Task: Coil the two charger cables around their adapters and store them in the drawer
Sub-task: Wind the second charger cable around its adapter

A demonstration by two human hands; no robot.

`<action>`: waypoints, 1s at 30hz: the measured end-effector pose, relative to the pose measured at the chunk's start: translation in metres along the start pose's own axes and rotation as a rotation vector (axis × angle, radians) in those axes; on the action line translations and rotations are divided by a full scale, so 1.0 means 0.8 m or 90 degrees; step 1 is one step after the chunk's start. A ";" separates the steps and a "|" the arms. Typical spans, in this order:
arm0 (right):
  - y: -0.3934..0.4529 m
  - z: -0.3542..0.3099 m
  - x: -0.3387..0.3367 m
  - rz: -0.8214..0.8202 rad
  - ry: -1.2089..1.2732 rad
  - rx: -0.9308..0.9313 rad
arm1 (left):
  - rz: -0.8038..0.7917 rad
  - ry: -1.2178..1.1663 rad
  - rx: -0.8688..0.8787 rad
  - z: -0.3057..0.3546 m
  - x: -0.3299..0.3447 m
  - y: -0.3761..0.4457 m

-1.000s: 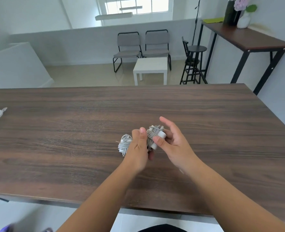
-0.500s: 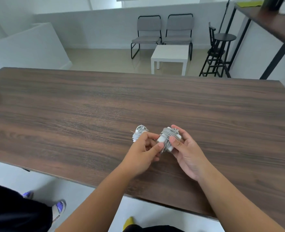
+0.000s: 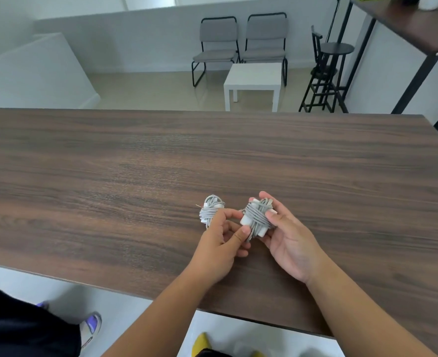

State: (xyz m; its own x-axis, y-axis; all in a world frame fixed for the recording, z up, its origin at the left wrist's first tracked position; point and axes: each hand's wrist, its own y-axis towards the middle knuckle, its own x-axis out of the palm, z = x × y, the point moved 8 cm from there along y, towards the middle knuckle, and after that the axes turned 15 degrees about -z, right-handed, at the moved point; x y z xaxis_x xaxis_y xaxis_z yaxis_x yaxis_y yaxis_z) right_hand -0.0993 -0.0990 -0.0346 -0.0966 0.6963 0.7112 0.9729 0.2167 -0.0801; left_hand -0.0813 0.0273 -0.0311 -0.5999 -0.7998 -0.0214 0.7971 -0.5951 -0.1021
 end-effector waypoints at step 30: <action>-0.018 -0.005 0.003 0.039 -0.025 -0.043 | 0.156 0.475 -0.148 -0.003 -0.111 0.010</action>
State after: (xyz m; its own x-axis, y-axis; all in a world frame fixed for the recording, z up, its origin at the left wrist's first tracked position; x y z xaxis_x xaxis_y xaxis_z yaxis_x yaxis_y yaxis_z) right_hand -0.1125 -0.1033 -0.0289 -0.0437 0.7338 0.6780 0.9890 0.1279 -0.0747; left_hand -0.0215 0.0939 -0.0327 -0.3639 -0.5938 -0.7176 0.9261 -0.3129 -0.2107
